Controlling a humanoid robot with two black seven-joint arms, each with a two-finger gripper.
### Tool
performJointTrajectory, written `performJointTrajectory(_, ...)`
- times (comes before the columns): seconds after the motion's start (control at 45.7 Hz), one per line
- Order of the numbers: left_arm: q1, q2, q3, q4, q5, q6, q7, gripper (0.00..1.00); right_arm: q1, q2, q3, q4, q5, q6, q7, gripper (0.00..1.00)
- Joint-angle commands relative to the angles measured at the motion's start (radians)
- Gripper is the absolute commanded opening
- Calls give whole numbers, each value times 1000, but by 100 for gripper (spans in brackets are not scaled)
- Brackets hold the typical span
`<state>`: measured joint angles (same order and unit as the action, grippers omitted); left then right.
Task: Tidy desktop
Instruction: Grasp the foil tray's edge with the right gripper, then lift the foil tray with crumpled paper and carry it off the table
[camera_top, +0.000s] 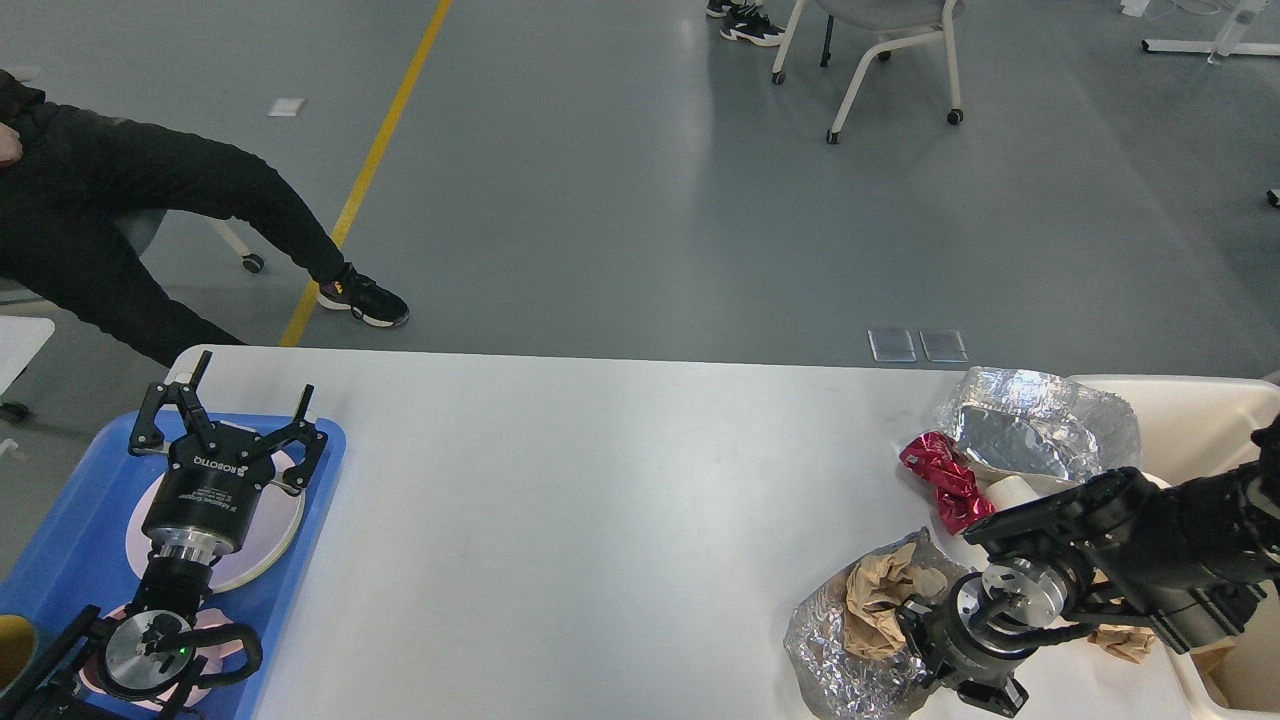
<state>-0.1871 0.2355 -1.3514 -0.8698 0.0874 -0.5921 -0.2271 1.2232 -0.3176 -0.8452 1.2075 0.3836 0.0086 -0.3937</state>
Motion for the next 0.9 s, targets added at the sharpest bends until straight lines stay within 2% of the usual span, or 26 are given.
performJointTrajectory(0.0,0,-1,0,0,0,0,0,96,-2,0,0,-2,-5,-1,-1,0)
performJointTrajectory(0.307,0,1,0,0,0,0,0,96,18,-1,6,24,1,16,4,0)
performJointTrajectory(0.701,0,-1,0,0,0,0,0,96,254,-136,5,274,8,22,9,0)
performJointTrajectory(0.876,0,-1,0,0,0,0,0,96,406,-207,-6,340,27,122,10,0)
